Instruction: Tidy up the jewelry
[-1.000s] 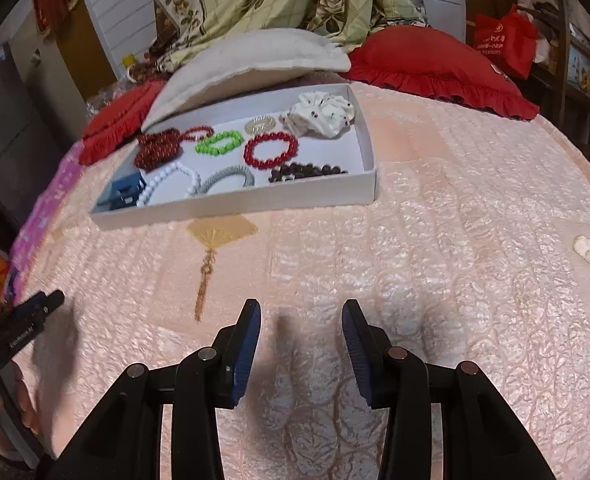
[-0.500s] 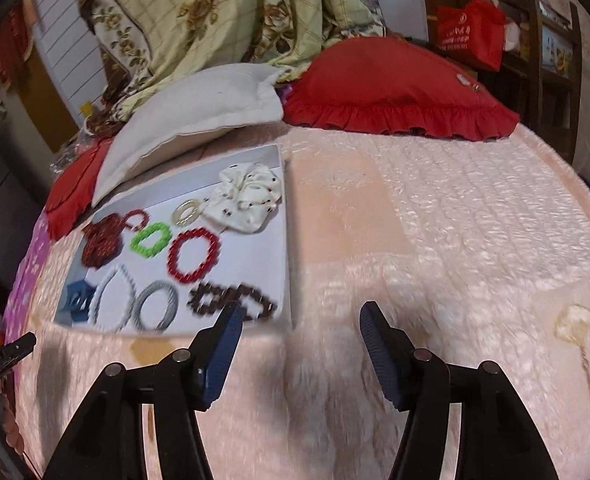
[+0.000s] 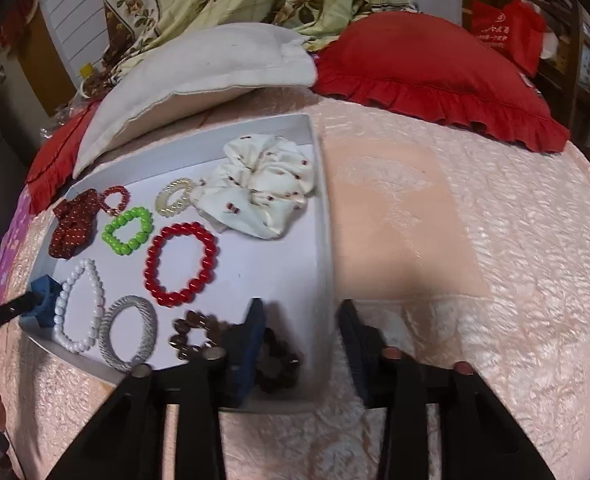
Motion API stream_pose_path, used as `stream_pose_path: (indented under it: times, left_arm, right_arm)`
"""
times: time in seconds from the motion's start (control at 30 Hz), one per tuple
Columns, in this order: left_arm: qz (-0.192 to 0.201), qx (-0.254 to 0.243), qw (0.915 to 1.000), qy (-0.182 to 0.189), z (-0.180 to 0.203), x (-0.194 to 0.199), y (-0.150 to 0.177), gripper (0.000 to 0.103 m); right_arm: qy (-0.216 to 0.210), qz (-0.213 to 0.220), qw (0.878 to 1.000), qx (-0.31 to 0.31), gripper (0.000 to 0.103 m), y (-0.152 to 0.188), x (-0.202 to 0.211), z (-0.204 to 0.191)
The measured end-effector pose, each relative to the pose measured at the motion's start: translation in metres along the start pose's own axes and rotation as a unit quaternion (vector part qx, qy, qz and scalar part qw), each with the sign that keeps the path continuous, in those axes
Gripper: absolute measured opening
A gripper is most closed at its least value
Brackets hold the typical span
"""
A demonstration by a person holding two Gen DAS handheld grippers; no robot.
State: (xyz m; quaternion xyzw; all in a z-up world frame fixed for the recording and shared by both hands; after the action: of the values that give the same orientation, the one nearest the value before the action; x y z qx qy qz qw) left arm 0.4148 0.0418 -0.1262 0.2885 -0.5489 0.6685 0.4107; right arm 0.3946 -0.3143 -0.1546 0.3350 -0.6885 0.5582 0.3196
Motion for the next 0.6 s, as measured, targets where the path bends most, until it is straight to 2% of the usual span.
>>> stream_pose_path:
  times: [0.1, 0.2, 0.6]
  left_arm:
    - [0.001, -0.009, 0.9999, -0.008, 0.002, 0.002, 0.002, 0.019]
    - [0.001, -0.007, 0.9998, -0.019, -0.001, 0.008, 0.007, 0.018]
    - [0.022, -0.028, 0.9972, -0.065, -0.005, 0.027, 0.029, 0.017]
  right_arm:
    - [0.010, 0.002, 1.000, 0.011, 0.025, 0.002, 0.000, -0.003]
    - [0.000, 0.001, 1.000, 0.006, 0.021, 0.004, 0.002, -0.003]
    - [0.004, 0.008, 1.000, 0.029, 0.018, 0.020, 0.012, -0.017]
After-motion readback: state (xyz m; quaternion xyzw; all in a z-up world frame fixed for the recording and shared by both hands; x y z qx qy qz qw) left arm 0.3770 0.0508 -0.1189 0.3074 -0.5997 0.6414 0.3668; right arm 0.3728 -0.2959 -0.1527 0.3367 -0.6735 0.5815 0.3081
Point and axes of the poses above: each gripper's, at about its wrist camera, not at the fingertips, and x roughly against the way its jaws point, z to its right, y to its underside, the point moved 3 cm from there along -x, roughly the way its jaws point, and after that the axes turned 2 degrees about z, right-handed, at the moved point
